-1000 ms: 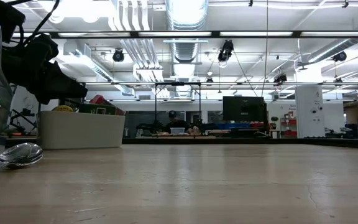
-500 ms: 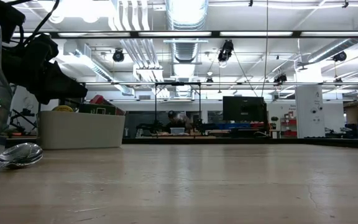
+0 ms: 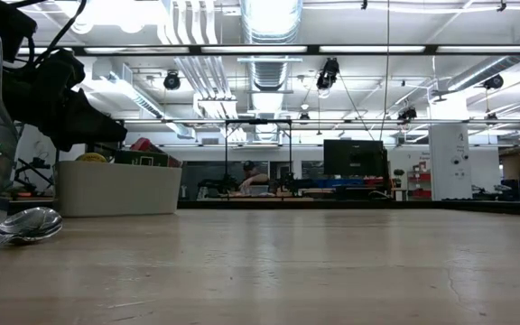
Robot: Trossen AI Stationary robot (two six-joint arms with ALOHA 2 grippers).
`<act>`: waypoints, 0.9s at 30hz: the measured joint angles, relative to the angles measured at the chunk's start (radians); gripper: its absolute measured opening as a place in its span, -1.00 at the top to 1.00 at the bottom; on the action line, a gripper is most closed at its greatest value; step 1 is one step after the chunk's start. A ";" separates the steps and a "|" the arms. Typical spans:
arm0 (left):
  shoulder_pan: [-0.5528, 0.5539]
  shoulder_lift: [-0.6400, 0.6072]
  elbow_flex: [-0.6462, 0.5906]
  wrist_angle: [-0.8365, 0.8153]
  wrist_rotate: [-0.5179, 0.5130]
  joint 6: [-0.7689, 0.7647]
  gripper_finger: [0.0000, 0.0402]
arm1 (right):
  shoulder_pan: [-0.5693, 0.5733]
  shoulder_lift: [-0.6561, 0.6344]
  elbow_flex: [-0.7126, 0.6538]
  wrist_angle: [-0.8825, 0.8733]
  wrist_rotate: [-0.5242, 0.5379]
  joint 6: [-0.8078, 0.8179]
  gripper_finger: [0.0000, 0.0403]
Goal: Pick & Place Food Item
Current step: Put the silver spoon into the white bin
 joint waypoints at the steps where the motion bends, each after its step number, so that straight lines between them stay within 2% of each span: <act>1: 0.000 0.000 0.000 0.000 0.000 0.000 0.50 | 0.000 -0.001 0.022 -0.010 0.000 -0.008 0.22; 5: 0.000 0.000 0.000 0.000 0.000 0.000 0.50 | 0.000 -0.006 0.143 -0.099 0.011 -0.012 0.22; 8: 0.000 0.000 0.000 0.000 0.000 0.000 0.50 | 0.000 -0.007 0.238 -0.164 0.085 -0.024 0.22; 11: 0.000 0.000 0.000 0.000 0.000 0.000 0.50 | 0.000 -0.007 0.310 -0.202 0.217 -0.112 0.22; 16: 0.000 0.000 0.000 0.000 0.000 0.000 0.50 | -0.007 -0.007 0.367 -0.236 0.515 -0.336 0.22; 18: 0.000 0.000 0.000 0.000 0.000 0.000 0.50 | -0.016 -0.008 0.369 -0.236 0.576 -0.412 0.22; 27: 0.000 0.000 0.000 0.000 0.000 0.000 0.50 | -0.144 -0.008 0.332 -0.229 0.456 -0.628 0.22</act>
